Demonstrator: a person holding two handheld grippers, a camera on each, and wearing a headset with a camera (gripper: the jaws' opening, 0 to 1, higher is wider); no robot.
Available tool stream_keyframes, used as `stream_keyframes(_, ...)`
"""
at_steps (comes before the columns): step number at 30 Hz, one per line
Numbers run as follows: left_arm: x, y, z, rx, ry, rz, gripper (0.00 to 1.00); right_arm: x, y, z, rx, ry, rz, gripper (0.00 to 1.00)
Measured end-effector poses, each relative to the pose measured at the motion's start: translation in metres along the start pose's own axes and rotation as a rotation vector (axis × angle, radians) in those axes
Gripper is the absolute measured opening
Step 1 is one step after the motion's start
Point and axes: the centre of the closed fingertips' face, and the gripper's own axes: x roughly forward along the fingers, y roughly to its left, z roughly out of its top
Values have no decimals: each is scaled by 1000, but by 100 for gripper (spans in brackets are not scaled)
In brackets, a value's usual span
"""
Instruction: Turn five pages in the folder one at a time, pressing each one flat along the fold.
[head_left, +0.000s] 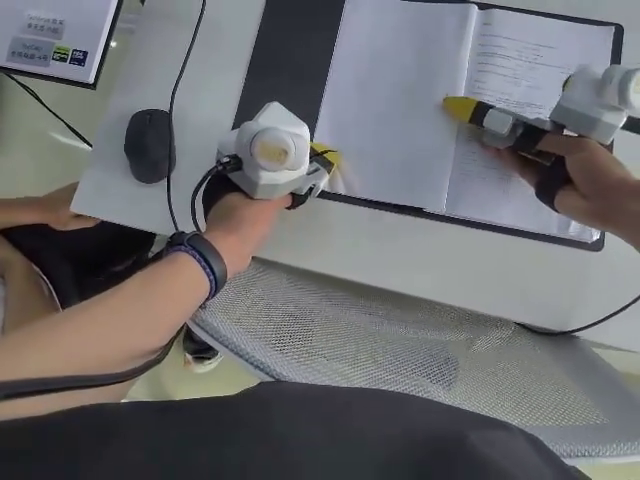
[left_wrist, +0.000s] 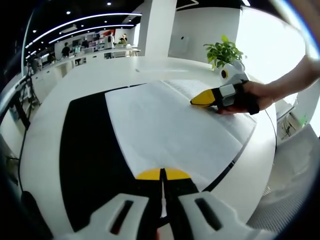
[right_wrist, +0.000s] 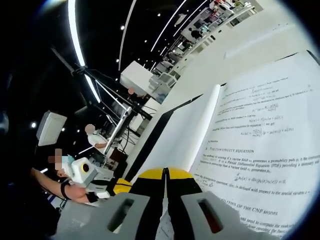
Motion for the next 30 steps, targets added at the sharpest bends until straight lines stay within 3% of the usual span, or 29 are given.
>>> stream_keyframes(13,0,0,0,5,-8,-3,0,-20,40,-64,12,85,79,0)
stream_keyframes(20,1,1,-1,7,-9,-3,0,-26,55,-84,10,116,97,0)
stream_keyframes(30,3,1,-2,18,-4,4,0,-33,64,-96,2,142,92,0)
